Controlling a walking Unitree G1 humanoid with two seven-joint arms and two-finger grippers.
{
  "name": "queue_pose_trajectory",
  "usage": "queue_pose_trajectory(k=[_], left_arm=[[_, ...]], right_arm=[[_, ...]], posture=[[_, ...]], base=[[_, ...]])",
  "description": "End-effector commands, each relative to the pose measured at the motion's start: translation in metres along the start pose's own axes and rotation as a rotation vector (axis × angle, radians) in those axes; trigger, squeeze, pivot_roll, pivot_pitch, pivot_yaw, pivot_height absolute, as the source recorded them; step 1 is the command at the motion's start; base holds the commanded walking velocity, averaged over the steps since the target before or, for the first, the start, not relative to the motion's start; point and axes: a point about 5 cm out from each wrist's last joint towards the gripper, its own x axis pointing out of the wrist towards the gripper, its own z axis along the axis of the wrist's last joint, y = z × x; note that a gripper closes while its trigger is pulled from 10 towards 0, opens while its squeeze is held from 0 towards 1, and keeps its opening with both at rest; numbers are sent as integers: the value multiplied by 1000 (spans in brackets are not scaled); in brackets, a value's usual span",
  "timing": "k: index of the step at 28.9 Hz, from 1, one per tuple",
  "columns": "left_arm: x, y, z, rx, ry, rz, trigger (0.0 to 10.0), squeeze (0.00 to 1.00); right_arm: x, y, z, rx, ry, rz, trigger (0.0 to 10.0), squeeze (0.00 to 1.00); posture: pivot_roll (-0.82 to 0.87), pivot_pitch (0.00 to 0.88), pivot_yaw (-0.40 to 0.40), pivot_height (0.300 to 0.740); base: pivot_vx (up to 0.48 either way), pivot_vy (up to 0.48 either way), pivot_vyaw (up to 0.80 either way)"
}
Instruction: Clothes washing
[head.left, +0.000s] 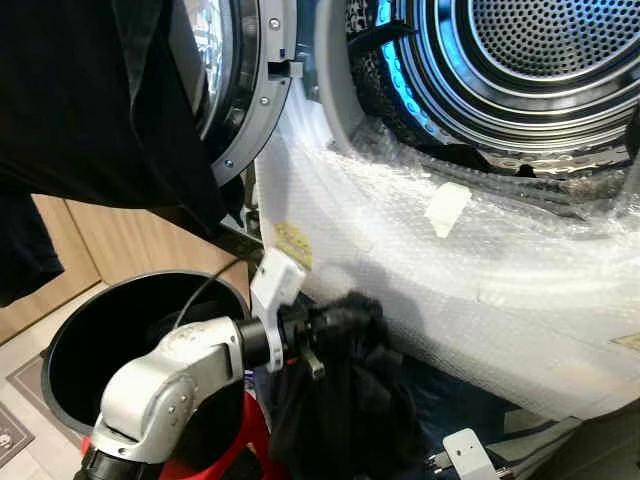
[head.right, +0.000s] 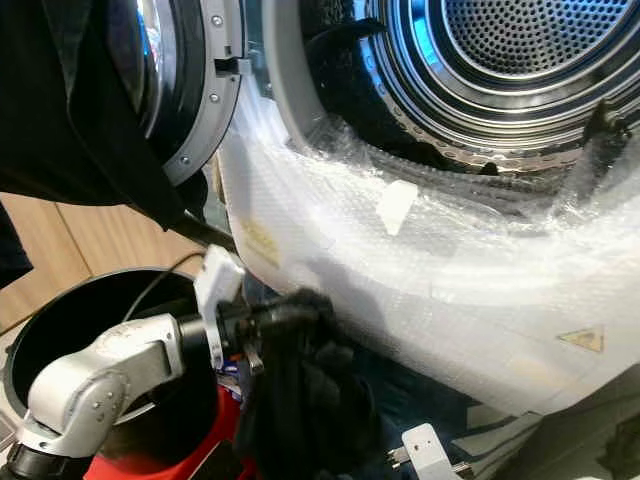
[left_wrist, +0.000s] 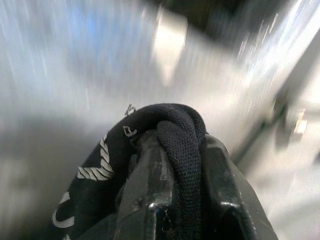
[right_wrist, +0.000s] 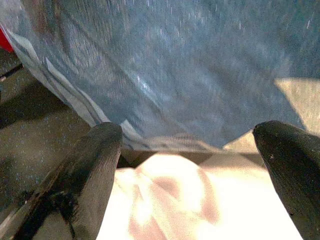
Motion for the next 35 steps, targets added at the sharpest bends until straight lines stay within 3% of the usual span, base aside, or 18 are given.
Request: queue_pose_trajectory(k=[1, 5, 8, 11, 14, 19, 20, 22, 24, 25, 26, 28, 31, 32, 35], left_arm=[[0, -2, 23, 35, -106, -22, 0, 0], [-4, 0, 45, 34, -210, -27, 0, 0], [-6, 4, 44, 48, -190, -4, 0, 0], [-6, 8, 37, 54, -143, 16, 0, 0], [-6, 10, 16, 61, -35, 39, 0, 0], [-10, 15, -7, 32, 48, 77, 0, 0], [-13, 17, -15, 28, 87, 103, 0, 0], [-13, 19, -20, 78, 136, 122, 0, 0], [-11, 18, -21, 71, 126, 123, 0, 0], [-11, 18, -21, 71, 126, 123, 0, 0], [-9, 17, -22, 58, 122, 111, 0, 0], [-9, 15, -24, 53, 121, 102, 0, 0], [-9, 14, -38, 59, 189, 103, 0, 0], [-9, 14, -44, 62, 213, 103, 0, 0], [-6, 12, -48, 51, 216, 90, 0, 0]], right_arm=[[-1, 2, -7, 21, 26, -2, 10000, 0], [-1, 9, -8, 46, 32, 2, 10000, 0], [-1, 10, -7, 90, 34, -12, 10000, 0], [0, 8, -4, 142, 25, -25, 10000, 0], [1, 6, 16, 363, -82, 31, 10000, 0], [0, 9, 26, 379, -154, 159, 10000, 0], [-1, 9, 28, 350, -190, 250, 10000, 0], [-2, 0, 30, 399, -228, 272, 10000, 0], [-4, -14, 32, 422, -274, 272, 10000, 231], [-4, -14, 32, 422, -274, 272, 10000, 231], [-5, -20, 31, 426, -294, 295, 10000, 1000], [-6, -23, 30, 431, -309, 313, 10000, 1000], [-13, -33, 25, 404, -360, 451, 10000, 1000], [-17, -32, 24, 401, -388, 546, 10000, 1000], [-21, -28, 24, 392, -422, 651, 10000, 1000]], posture=[[331, 23, -57, 740], [334, 23, -53, 740], [336, 25, -52, 740], [335, 27, -52, 740], [326, 29, -51, 740], [319, 27, -54, 740], [335, 30, -61, 740], [352, 36, -69, 740], [347, 32, -68, 740], [347, 32, -68, 740], [343, 28, -67, 740], [343, 28, -67, 740], [328, 28, -68, 740], [320, 26, -72, 740], [319, 26, -76, 740]], base=[[0, 0, 0], [0, 0, 0], [0, 0, 0], [0, 0, 0], [0, 0, 0], [0, 0, 0], [0, 0, 0], [0, 0, 0], [0, 0, 0], [0, 0, 0], [0, 0, 0], [0, 0, 0], [0, 0, 0], [0, 0, 0], [0, 0, 0]])
